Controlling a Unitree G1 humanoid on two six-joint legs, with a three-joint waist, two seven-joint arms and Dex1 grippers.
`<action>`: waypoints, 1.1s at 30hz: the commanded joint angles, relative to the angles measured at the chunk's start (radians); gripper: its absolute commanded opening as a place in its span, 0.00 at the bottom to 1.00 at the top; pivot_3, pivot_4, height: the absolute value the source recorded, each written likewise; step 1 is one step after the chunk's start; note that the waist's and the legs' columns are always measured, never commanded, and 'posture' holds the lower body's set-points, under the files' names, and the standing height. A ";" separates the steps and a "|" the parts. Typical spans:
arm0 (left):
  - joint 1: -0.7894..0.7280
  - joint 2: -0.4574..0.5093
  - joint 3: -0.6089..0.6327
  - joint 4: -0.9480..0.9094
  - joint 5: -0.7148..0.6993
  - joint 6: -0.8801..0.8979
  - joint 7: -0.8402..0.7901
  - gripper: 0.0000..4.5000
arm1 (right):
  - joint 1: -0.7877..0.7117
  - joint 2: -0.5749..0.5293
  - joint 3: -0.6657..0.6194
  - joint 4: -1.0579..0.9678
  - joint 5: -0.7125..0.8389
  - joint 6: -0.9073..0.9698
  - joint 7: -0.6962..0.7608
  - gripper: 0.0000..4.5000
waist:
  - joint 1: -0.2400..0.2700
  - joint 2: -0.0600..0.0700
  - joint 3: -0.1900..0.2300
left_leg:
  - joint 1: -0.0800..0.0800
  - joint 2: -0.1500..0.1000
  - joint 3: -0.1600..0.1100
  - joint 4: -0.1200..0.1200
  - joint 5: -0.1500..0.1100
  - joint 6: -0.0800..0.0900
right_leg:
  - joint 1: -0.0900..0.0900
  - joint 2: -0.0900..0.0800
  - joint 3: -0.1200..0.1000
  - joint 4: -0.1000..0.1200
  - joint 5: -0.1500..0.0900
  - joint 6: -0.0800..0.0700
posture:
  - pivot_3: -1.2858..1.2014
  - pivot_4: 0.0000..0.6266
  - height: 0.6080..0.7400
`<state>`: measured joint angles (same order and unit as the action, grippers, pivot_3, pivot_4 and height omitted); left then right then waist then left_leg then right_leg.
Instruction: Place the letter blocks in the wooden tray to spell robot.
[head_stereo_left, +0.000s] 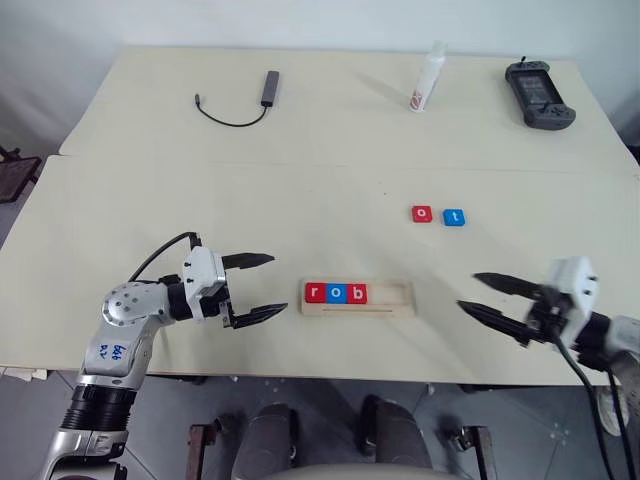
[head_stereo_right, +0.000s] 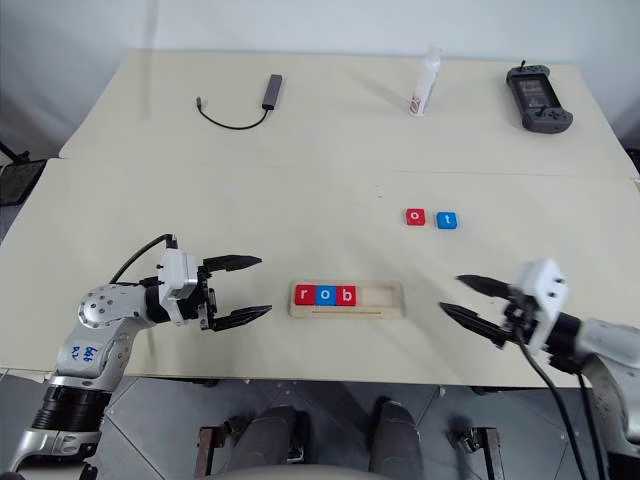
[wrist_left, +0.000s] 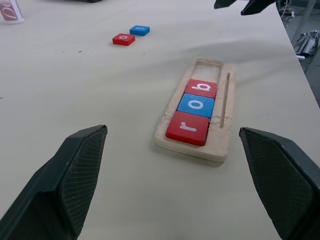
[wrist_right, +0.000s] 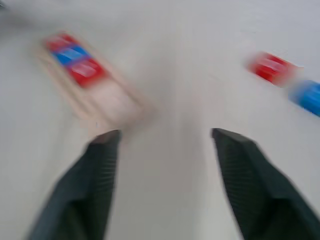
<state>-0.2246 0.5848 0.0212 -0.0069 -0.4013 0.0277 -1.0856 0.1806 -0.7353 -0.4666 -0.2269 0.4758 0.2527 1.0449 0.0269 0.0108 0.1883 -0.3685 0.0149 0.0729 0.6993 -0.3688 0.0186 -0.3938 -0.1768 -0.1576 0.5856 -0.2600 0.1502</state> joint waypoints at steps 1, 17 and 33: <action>-0.025 -0.017 -0.007 -0.002 -0.011 -0.005 -0.011 1.00 | 0.036 0.017 -0.107 0.048 -0.036 -0.126 -0.047 0.97 | -0.002 0.000 0.000 | 0.000 0.000 0.000 0.000 0.000 0.000 | 0.000 0.000 0.000 0.000 0.000 0.000 | 0.52 0.24 1.00; -0.020 -0.036 -0.020 -0.041 -0.014 0.031 -0.017 1.00 | -0.460 -0.028 0.211 0.101 -0.027 0.320 -0.284 0.99 | -0.029 0.002 0.000 | 0.003 0.002 0.002 0.001 0.000 -0.001 | -0.001 0.001 0.003 0.003 0.000 0.000 | 0.52 0.24 1.00; 0.083 -0.042 0.002 -0.133 -0.008 0.019 0.081 1.00 | -0.902 0.059 0.439 0.395 -0.199 0.607 -0.463 0.99 | -0.026 0.002 0.000 | -0.002 0.001 0.000 0.000 0.000 0.000 | -0.003 0.000 0.000 0.001 0.000 -0.001 | 0.52 0.24 1.00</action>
<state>-0.1491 0.5383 0.0020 -0.1027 -0.4042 0.0622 -1.0133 -0.7059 -0.6708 -0.0085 0.2018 0.2764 0.8512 0.5839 0.0006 0.0128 0.1879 -0.3710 0.0154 0.0727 0.6989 -0.3686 0.0183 -0.3964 -0.1770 -0.1579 0.5869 -0.2602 0.1497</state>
